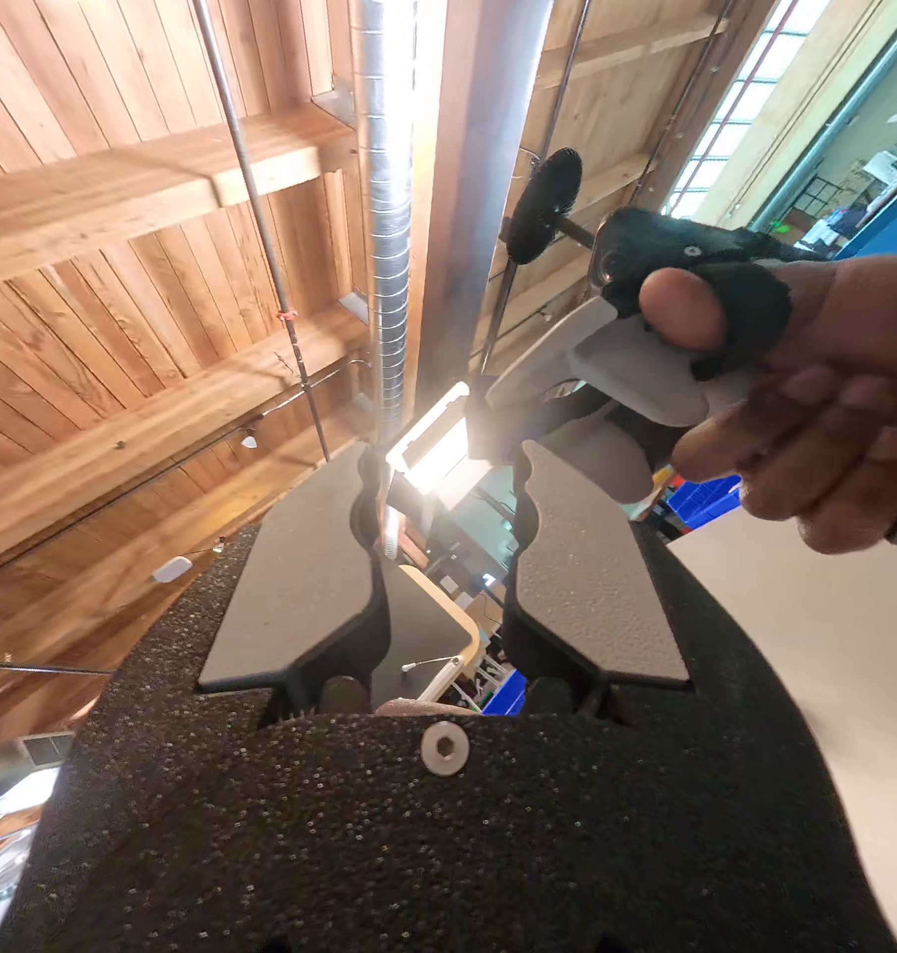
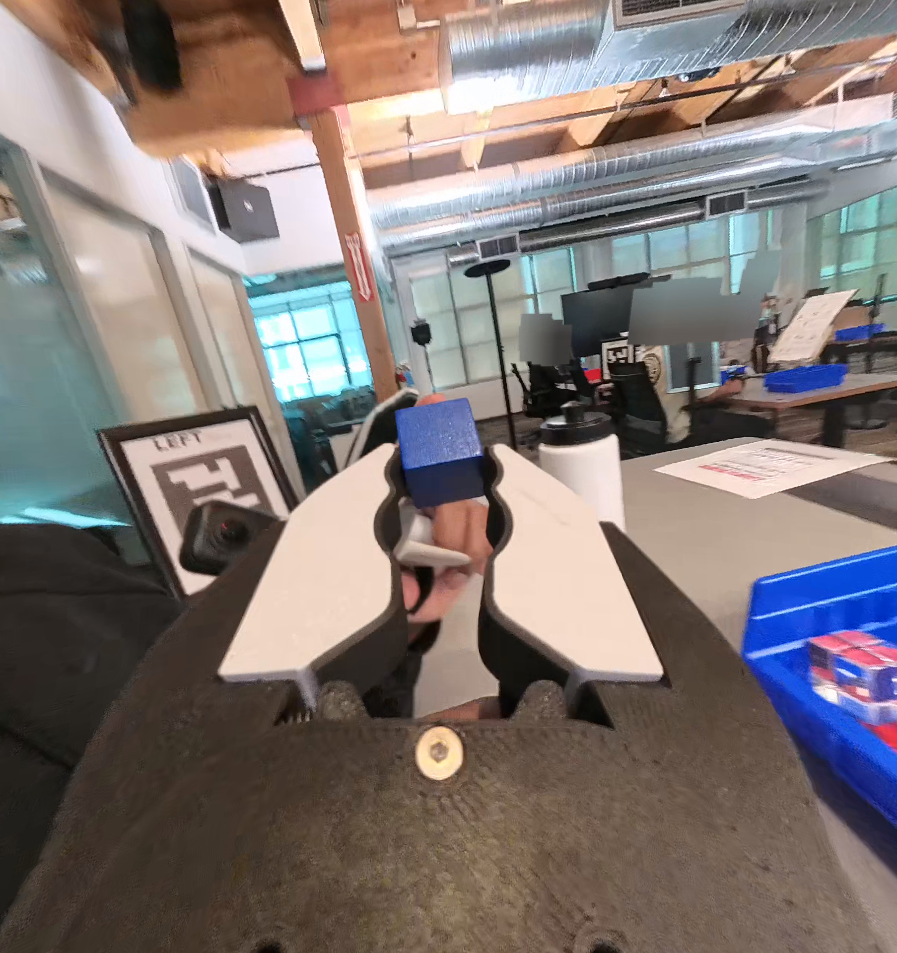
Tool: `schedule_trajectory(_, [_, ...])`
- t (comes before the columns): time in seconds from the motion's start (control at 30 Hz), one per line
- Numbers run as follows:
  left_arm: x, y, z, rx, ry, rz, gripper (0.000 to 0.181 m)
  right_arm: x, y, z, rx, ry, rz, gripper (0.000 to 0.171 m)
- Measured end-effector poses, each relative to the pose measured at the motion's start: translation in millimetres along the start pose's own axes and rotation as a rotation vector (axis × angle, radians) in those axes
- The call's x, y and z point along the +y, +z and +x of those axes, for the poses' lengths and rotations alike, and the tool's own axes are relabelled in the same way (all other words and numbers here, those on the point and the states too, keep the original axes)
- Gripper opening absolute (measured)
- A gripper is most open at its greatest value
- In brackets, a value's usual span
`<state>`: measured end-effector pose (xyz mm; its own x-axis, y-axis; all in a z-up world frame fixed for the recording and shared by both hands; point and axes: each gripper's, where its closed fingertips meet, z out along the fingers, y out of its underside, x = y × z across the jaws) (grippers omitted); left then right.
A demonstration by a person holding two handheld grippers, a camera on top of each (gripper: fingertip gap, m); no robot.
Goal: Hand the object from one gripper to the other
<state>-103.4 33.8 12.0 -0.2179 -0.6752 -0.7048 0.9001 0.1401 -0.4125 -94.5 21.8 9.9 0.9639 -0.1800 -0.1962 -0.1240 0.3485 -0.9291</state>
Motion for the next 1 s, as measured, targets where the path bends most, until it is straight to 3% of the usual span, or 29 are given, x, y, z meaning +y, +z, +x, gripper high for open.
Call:
schedule_trajectory(0.23, [4,4,15,-0.011,0.01,0.004,0.05,8,11,-7,-0.065,0.15,0.038,0.03])
schedule_trajectory(0.3, [5,4,13,-0.04,0.022,-0.004,0.041,11,14,-9,-0.081,0.166,0.029,0.03])
schedule_trajectory(0.37, [6,3,12,-0.054,0.039,-0.013,0.027,14,15,-11,-0.086,0.156,0.015,0.029])
schedule_trajectory(0.53, [11,2,6,-0.024,-0.084,-0.044,0.027,13,12,-6,-0.036,0.045,0.002,0.029])
schedule_trajectory(0.7, [16,2,-2,0.086,-0.426,-0.068,0.027,6,1,4,0.07,-0.211,-0.018,0.036])
schedule_trajectory(1.0, [10,-5,11,0.473,-1.306,-0.099,0.027,6,-11,1,0.249,-0.984,-0.1,0.049])
